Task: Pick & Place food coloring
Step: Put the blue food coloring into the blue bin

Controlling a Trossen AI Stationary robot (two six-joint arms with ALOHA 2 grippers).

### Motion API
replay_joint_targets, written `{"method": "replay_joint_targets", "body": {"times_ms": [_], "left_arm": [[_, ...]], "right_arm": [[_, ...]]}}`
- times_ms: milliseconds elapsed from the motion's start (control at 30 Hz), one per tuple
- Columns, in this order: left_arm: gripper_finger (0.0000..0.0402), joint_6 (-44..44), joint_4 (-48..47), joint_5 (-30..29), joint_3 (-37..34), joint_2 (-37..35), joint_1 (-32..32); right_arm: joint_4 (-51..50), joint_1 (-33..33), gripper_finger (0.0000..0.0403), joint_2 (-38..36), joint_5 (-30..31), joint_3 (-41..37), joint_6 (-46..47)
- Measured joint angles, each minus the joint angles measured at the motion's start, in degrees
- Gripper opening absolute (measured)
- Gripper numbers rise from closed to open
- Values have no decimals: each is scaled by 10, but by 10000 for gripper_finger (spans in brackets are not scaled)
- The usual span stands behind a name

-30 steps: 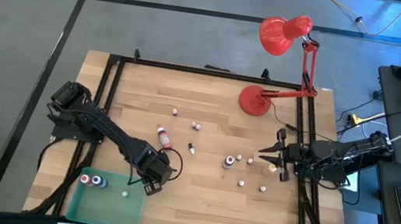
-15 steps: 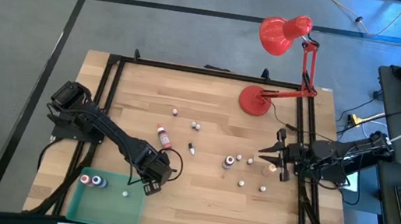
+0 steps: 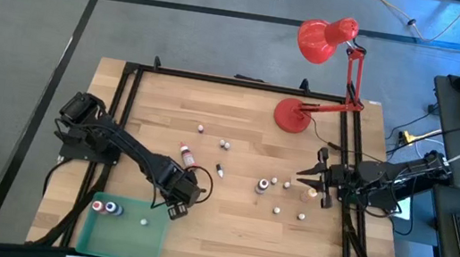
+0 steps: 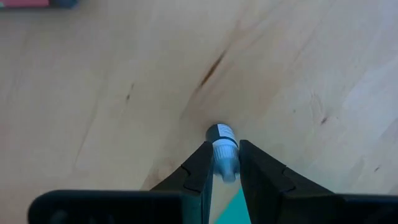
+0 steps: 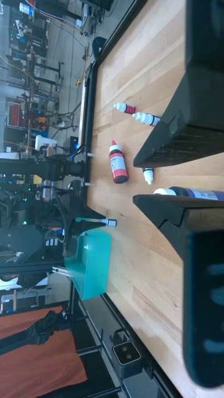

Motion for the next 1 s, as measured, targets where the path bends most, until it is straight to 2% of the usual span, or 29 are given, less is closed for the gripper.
{"method": "replay_joint_targets", "body": {"times_ms": [300, 433, 700, 1000], "left_arm": [[63, 55, -19, -5, 17, -2, 22], [63, 55, -75, -3, 49, -2, 24], [63, 18, -157, -1, 122, -3, 0], [63, -94, -176, -7, 164, -3, -51]], "right_arm": [[0, 0, 84, 0, 0, 0, 0], [0, 0, 84, 0, 0, 0, 0], [0, 0, 84, 0, 0, 0, 0], [0, 0, 84, 0, 0, 0, 0]]}}
